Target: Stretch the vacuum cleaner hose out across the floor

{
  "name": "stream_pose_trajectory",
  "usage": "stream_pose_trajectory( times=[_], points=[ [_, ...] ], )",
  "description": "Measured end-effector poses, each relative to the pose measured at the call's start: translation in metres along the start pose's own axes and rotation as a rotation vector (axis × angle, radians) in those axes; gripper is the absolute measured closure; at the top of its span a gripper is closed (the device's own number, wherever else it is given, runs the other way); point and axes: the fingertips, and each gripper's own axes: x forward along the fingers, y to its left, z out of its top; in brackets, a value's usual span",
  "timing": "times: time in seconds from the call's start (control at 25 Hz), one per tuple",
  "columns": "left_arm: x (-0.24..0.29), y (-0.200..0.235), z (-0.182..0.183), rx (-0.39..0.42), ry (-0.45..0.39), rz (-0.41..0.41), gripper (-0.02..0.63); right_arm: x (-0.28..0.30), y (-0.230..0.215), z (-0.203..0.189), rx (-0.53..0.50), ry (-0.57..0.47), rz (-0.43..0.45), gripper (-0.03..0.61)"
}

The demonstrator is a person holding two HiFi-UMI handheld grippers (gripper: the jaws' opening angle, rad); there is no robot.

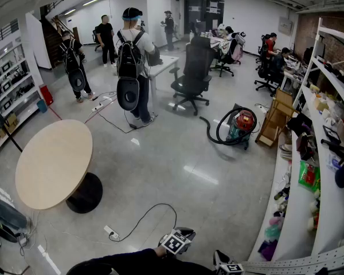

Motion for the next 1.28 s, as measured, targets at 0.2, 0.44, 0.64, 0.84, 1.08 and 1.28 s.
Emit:
stream_pose_trajectory(
  times=[0.2,0.44,0.64,0.84,1.08,1.28],
  points=[
    [0.022,-0.124,-0.019,0.08,0.036,-0.097,0.569,-0.071,-0.047,-0.04,0.06,-0.011,-0.022,0.563],
    [0.031,-0.14,-0.032,0.026,0.081,-0.051,0.569,-0.096,-0.068,-0.06,0.098,-0.013,-0.025,0.563],
    [0.038,-0.137,-0.017,0.036,0.051,-0.053,0.569,-0.09,-0.081,-0.053,0.101,-0.028,-0.041,0.563],
    [0.03,-0.094,-0.007,-0.005,0.014,-0.048,0.569,-0.056,-0.075,-0.034,0.063,0.002,-0.062,0.563],
    [0.02,-0.019,0.012,-0.088,-0.05,-0.045,0.569,-0.007,-0.047,0.006,-0.014,0.057,-0.08,0.563],
    [0.018,0.042,0.008,-0.131,-0.047,-0.06,0.569,0.036,-0.026,0.032,-0.047,0.097,-0.105,0.563]
  ],
)
